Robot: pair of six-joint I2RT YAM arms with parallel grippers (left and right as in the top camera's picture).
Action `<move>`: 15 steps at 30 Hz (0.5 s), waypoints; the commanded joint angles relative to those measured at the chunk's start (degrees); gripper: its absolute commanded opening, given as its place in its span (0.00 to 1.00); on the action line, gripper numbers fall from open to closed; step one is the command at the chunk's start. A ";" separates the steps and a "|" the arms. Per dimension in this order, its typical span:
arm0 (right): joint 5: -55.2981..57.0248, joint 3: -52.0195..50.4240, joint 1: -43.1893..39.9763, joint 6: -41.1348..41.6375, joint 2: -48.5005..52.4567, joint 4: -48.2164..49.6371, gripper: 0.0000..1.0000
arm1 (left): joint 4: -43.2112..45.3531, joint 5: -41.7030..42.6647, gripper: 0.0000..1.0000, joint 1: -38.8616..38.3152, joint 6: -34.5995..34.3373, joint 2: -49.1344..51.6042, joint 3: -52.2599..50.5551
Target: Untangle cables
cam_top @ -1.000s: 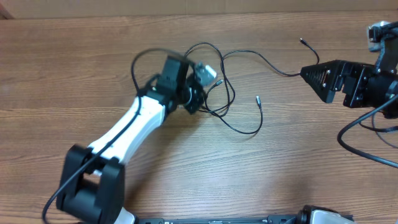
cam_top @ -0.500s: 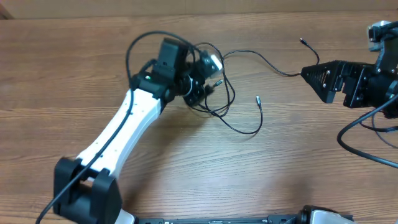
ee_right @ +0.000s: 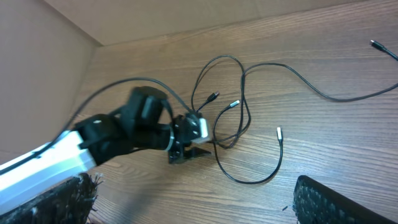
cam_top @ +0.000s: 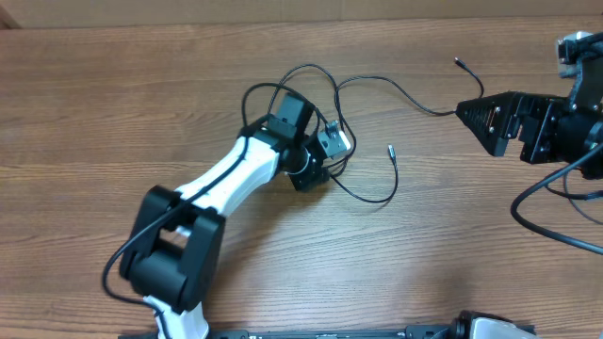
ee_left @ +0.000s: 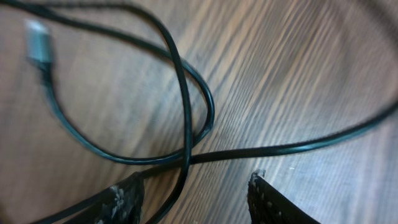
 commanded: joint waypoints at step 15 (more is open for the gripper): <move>-0.28 -0.24 0.17 -0.48 -0.13 0.61 1.00 | 5.62 -14.86 0.04 0.87 -1.75 2.12 0.31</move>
